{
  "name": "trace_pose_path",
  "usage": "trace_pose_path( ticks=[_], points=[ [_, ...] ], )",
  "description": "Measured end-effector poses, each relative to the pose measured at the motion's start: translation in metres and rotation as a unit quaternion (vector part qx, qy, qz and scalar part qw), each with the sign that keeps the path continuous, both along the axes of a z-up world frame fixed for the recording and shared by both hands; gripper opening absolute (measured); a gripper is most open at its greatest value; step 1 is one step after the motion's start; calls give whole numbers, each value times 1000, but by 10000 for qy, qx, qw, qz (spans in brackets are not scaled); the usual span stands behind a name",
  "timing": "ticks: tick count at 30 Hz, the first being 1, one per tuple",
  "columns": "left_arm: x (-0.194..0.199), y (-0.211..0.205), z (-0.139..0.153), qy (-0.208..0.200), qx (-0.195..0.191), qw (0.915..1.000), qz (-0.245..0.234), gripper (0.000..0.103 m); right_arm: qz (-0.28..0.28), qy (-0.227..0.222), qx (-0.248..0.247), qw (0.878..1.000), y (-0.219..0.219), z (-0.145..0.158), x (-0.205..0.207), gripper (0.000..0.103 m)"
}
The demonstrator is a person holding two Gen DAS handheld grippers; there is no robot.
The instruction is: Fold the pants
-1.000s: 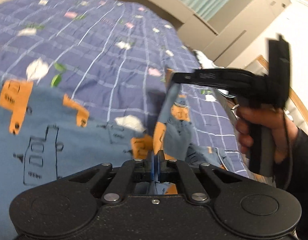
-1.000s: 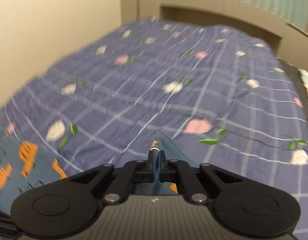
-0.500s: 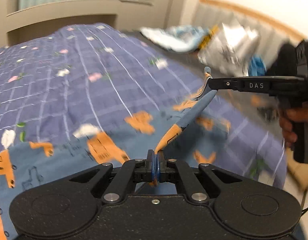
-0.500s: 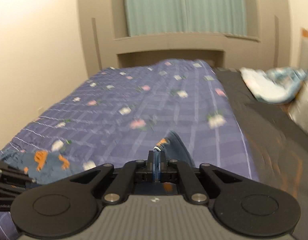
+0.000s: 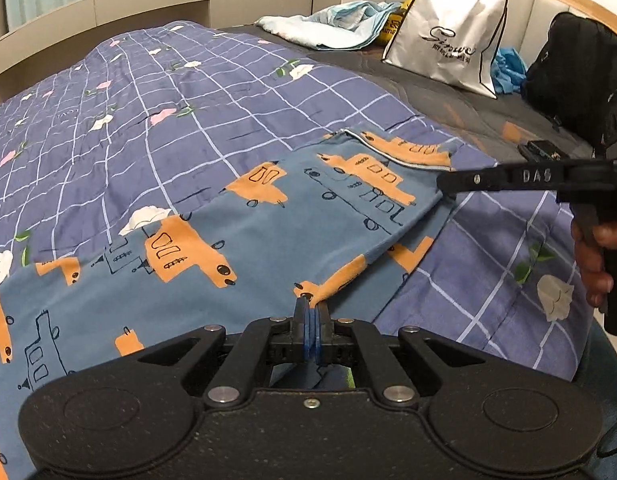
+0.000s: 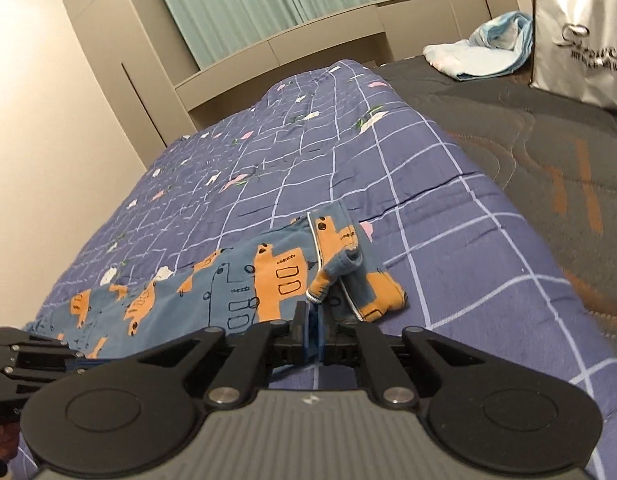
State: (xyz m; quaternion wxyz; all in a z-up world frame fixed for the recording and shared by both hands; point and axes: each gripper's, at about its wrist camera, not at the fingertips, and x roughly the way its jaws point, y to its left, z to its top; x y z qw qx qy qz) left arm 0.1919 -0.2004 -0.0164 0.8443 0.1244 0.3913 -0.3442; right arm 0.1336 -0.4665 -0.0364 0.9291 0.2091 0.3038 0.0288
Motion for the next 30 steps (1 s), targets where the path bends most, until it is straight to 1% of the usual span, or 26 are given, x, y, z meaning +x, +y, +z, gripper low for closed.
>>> trace_pose_path(
  ticks=[1,2,3,5,7,8,9,12,14,17,19,20,22,23,24,25,26,27,28,29,30],
  points=[
    [0,-1,-1,-10,15,10000,9,2,-36,-37,89,9999,-3,0,-1,12],
    [0,-1,-1,-14,18,10000,30,2,-85,-72,174,9998,-7,0,-1,21],
    [-1,-1,-2,-14,9,10000,59,2,-150,-106,222,9996,-9,0,-1,33],
    [-2,-1,-2,-42,-1,9999,103,2,-287,-155,334,9989,-12,0,0,42],
    [-4,-2,-2,-79,7,9999,121,2,-450,-118,381,9982,-16,-1,3,40],
    [-5,-1,-1,-97,-2,9999,133,2,-521,-53,341,9980,-16,-1,5,23],
    [-7,-1,1,-120,-20,9998,140,2,-567,-19,283,9980,-15,0,7,12],
    [-12,1,6,-213,-72,9997,114,2,-610,-82,146,9980,-14,6,3,10],
    [-15,3,4,-196,-84,9997,92,2,-644,-86,12,9979,-13,10,0,10],
    [-15,3,-6,-147,-42,9998,93,2,-654,43,-33,9978,-14,7,-3,9],
    [-14,4,-11,-108,-89,9998,132,4,-672,188,-102,9975,-12,1,0,9],
    [-13,6,-11,-68,-153,9997,160,7,-678,231,-154,9973,-12,-2,1,10],
    [-12,11,-9,32,-365,9990,251,25,-681,280,-177,9971,-11,-5,1,11],
    [-12,14,-8,78,-435,9986,275,43,-686,287,-187,9971,-11,-4,0,14],
    [-13,17,-5,73,-490,9982,336,59,-684,266,-236,9970,-10,-3,-1,22],
    [-14,20,-3,37,-525,9977,416,65,-701,248,-325,9967,-9,0,-2,28],
    [-16,24,0,-8,-544,9971,525,70,-712,219,-450,9962,-6,3,-3,44],
    [-15,27,3,-16,-553,9965,622,72,-703,176,-566,9958,-4,6,-4,55],
    [-15,32,5,-5,-568,9957,733,75,-665,121,-677,9954,0,9,-5,58],
    [-15,39,8,12,-597,9942,892,81,-588,82,-762,9953,5,11,-4,64],
    [-14,46,10,17,-626,9924,1058,87,-493,64,-837,9953,10,13,-3,73]
  ],
)
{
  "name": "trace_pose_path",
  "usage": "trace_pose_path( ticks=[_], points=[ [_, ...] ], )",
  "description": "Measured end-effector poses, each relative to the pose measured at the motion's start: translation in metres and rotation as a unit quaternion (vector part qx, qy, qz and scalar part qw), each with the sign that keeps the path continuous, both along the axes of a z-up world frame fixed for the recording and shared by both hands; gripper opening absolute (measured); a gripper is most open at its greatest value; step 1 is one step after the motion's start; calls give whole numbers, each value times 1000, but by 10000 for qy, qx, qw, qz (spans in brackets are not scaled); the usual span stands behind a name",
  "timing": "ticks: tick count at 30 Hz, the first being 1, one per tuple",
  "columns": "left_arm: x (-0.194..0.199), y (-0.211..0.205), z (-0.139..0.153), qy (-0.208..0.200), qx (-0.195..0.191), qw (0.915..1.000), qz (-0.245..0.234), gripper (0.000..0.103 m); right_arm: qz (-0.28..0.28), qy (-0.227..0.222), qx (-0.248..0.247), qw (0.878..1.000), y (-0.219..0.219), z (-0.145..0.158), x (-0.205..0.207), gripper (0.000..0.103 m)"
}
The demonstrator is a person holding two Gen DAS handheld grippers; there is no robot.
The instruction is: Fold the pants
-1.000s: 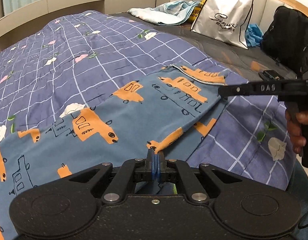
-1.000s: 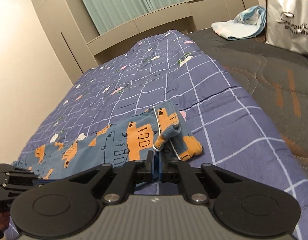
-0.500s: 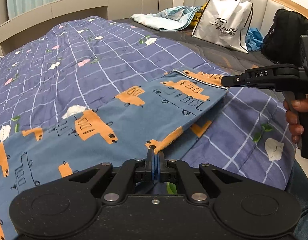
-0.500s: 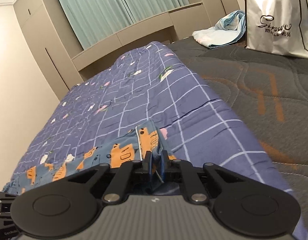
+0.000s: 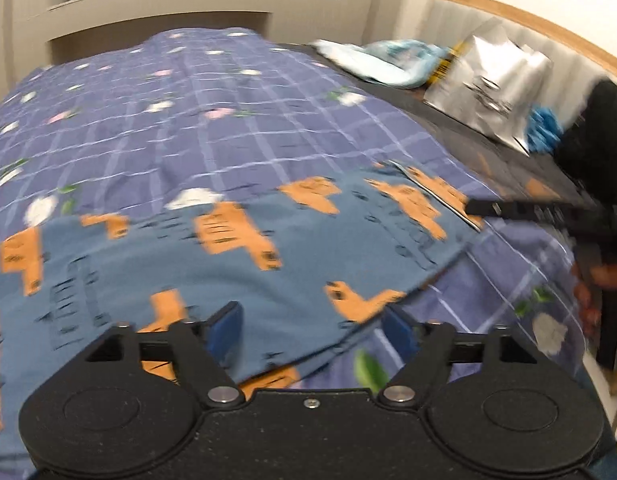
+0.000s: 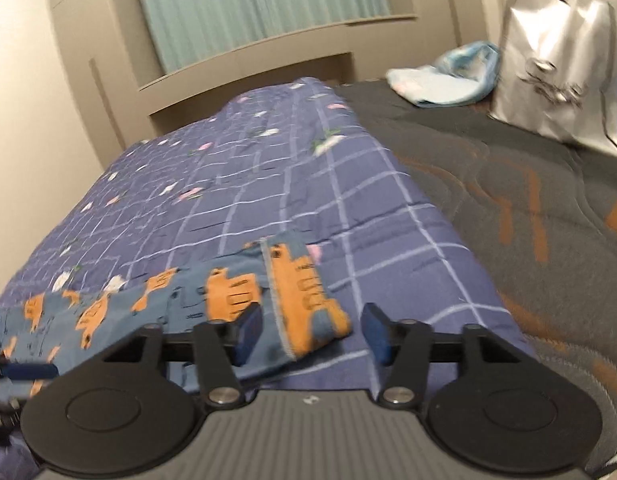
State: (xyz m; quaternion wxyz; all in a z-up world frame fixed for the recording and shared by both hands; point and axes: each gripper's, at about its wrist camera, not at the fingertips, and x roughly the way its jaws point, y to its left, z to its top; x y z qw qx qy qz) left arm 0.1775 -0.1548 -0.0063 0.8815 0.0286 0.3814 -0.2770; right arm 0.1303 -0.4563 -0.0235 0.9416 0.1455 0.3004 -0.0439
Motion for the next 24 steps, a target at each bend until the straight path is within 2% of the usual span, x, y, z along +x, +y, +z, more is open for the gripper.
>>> trace_pose_path(
  ticks=[2,6,9,14,17,19,21,24],
  points=[
    [1,17,4,13,-15,9992,388,91,205,14,-160,9997,13,0,2,84],
    [4,56,6,50,35,9934,1142,96,532,223,-766,9954,44,-8,9,96],
    [8,89,4,97,151,9860,1656,97,586,566,-1038,9913,54,-21,15,97],
    [16,141,6,74,315,9729,2289,100,494,624,-1171,9899,62,-19,11,100],
    [24,165,9,10,307,9667,2540,101,579,491,-1056,9915,66,-8,13,101],
    [31,176,9,6,285,9629,2684,101,850,340,-925,9915,76,0,22,103],
    [35,183,6,81,332,9599,2783,102,1346,212,-726,9880,89,9,37,103],
    [44,192,-6,416,496,9555,2877,102,2151,190,-233,9761,111,19,74,103]
  ],
)
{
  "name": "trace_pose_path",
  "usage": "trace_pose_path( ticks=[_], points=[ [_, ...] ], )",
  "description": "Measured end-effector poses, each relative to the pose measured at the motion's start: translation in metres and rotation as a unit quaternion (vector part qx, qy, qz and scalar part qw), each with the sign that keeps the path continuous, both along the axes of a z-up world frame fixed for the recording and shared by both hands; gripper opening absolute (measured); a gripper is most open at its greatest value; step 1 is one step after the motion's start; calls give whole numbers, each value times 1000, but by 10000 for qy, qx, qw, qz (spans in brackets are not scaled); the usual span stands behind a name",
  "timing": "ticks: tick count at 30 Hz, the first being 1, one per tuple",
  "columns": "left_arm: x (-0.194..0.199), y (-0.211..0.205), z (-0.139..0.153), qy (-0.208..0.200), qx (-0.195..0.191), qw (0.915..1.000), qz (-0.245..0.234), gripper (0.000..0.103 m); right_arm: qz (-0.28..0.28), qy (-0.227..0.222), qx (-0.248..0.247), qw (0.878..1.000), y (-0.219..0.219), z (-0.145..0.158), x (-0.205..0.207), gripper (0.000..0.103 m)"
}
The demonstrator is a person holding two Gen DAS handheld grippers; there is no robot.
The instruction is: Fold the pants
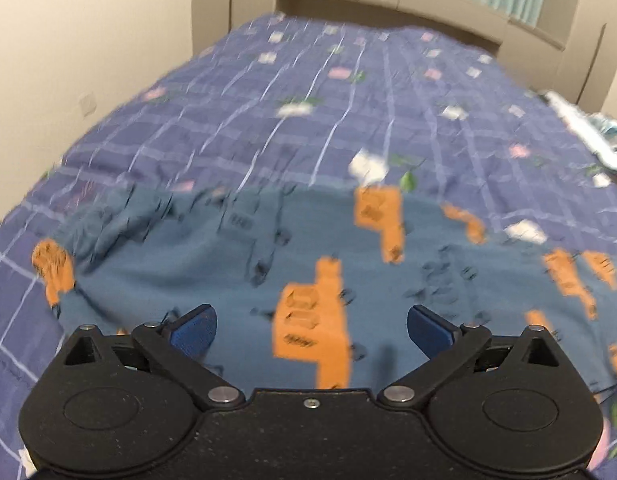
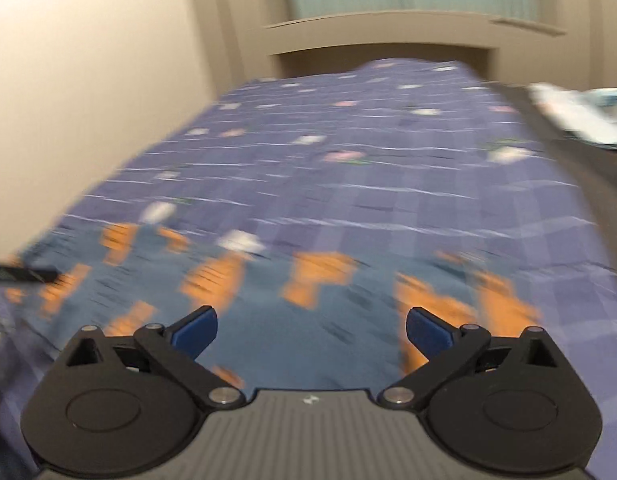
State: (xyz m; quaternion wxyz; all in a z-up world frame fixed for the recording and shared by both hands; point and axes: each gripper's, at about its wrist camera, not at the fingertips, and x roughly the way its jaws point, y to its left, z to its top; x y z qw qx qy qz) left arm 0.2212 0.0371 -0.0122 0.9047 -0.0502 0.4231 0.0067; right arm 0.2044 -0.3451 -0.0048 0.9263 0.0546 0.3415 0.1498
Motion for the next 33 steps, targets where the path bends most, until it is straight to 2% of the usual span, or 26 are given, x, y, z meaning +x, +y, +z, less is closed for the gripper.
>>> trace_pose_path(
  ticks=[4,6,11,13,16,20,21,24,28,30,32,33],
  points=[
    [-2,9,-12,183,-28,9998,-9,102,1130,199,402,9926,48,2,65,99],
    [-4,11,-15,168,6,9998,-102,102,1595,350,512,9853,77,0,100,91],
    [-10,9,-20,114,198,9992,-317,102,2441,665,456,9664,139,-15,161,86],
    [-11,8,-21,97,222,9991,-339,102,2664,786,251,9603,158,-22,177,78],
    [-9,10,-22,92,173,9993,-320,102,2916,933,34,9520,173,-31,182,58],
    [-8,10,-24,74,165,9994,-302,102,3052,841,-205,9483,177,-29,175,22],
    [-8,9,-24,71,182,9993,-313,102,3117,771,-218,9468,176,-26,170,16],
    [-7,9,-25,58,206,9992,-329,102,3320,638,-359,9404,178,-18,156,8],
    [-7,9,-26,41,203,9993,-327,102,3717,635,-511,9248,185,-15,134,9],
    [-7,9,-26,38,228,9992,-335,102,3739,665,-483,9238,187,-17,132,27],
    [-7,9,-26,37,232,9991,-340,102,3735,750,-198,9244,187,-18,138,40],
    [-7,9,-26,36,225,9992,-342,102,3711,795,-34,9252,187,-18,142,40]
  ],
)
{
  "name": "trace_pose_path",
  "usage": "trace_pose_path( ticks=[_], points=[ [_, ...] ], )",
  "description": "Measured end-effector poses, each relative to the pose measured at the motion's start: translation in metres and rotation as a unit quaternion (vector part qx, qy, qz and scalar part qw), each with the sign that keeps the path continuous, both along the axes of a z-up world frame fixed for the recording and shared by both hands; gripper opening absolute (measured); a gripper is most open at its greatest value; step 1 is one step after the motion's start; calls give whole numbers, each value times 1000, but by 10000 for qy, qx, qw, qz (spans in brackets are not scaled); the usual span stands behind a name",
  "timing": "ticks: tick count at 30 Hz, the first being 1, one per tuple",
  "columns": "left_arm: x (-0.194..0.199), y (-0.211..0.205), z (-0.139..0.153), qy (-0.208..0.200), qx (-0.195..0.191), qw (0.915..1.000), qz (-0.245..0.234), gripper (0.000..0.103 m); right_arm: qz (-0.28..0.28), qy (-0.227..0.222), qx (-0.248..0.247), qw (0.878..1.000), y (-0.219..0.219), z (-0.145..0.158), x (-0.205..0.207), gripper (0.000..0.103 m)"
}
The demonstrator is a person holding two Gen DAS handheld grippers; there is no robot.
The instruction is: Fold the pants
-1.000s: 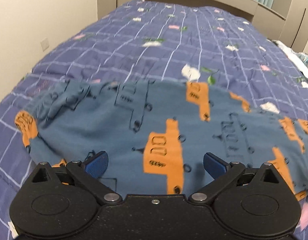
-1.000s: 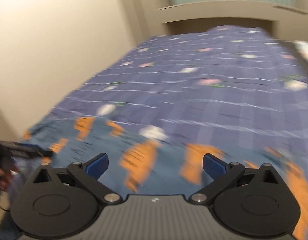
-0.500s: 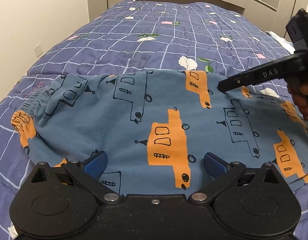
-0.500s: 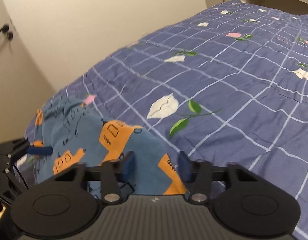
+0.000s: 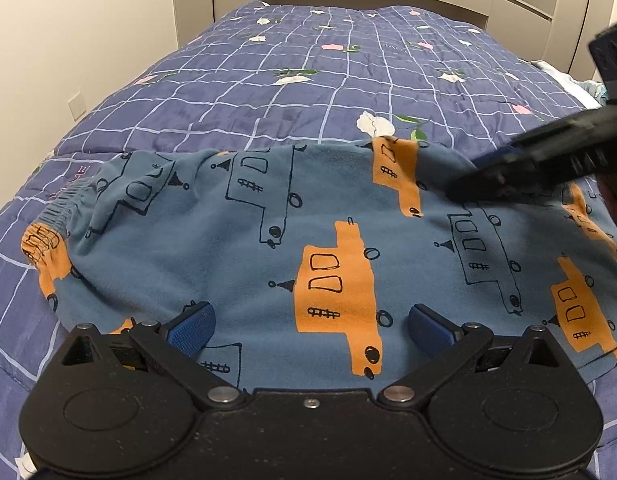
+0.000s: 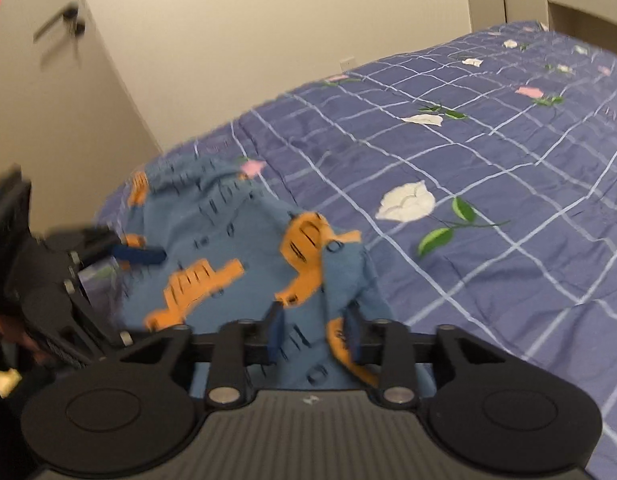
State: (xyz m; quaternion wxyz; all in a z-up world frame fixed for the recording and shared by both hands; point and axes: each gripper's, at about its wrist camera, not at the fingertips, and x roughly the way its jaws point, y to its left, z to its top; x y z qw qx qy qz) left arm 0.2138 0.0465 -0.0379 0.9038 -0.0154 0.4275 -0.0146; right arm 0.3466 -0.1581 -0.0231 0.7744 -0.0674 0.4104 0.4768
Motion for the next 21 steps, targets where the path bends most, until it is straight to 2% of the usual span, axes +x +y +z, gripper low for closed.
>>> trace_pose_path(
  ticks=[5,8,9,10,11,16,21],
  points=[
    [0,0,0,-1,-1,10000,5,102,-267,430,548,9972,8,2,28,41],
    [0,1,0,-3,-19,10000,12,102,-417,689,697,9943,16,-1,45,41],
    [0,1,0,-2,-23,10000,14,102,-498,764,698,9934,17,-3,49,35],
    [0,1,0,-1,-26,10000,17,102,-632,817,673,9924,18,-4,53,26],
    [0,2,0,-2,-26,10000,19,102,-750,821,631,9918,18,-5,55,5],
    [-1,2,-1,-9,27,10000,-18,102,-1307,449,590,9886,9,1,58,3],
    [0,-1,0,33,87,10000,3,102,-1215,26,81,9926,21,-5,52,4]
  ],
)
